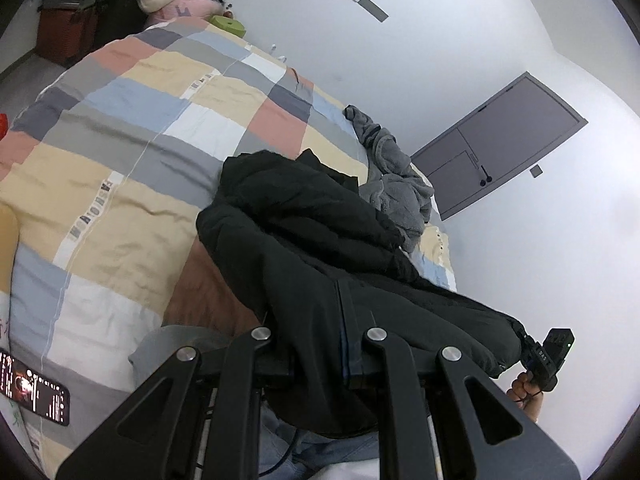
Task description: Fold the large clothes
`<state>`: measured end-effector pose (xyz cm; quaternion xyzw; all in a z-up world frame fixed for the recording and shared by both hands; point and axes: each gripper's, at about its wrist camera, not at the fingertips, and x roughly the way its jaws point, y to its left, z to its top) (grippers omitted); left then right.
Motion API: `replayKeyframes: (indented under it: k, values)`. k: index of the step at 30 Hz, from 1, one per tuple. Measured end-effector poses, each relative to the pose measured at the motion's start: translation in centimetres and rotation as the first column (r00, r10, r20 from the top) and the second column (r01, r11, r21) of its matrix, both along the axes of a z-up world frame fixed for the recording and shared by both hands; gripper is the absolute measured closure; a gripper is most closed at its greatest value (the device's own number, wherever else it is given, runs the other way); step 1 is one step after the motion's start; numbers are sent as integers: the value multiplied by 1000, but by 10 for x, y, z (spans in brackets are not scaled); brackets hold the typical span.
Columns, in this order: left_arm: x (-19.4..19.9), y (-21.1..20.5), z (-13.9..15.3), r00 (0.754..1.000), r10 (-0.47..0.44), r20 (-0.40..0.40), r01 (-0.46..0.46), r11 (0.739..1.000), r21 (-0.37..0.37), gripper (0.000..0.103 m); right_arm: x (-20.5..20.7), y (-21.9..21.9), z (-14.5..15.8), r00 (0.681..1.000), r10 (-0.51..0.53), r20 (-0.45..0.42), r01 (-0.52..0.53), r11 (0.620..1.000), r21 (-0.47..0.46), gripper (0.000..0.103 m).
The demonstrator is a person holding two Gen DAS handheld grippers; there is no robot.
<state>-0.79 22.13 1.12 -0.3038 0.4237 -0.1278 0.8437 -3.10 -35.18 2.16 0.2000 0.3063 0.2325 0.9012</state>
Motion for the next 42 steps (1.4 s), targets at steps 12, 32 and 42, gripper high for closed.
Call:
replayKeyframes:
  k: [12,32,42]
  values:
    - [53,-5,10,999,-24,-35,27,996,82,87,75,5,9,1000,-18,-15,17,998,-60,95]
    - [236,-39,-19,982,184,-49,-162,942,295,82,276,-1,-47,973,-151,-174,139,987,-83,96]
    - [346,-66,-83,958,247,-147,-139,847,513,80,384,10,-117,905,-256,-339,209,963,-168,96]
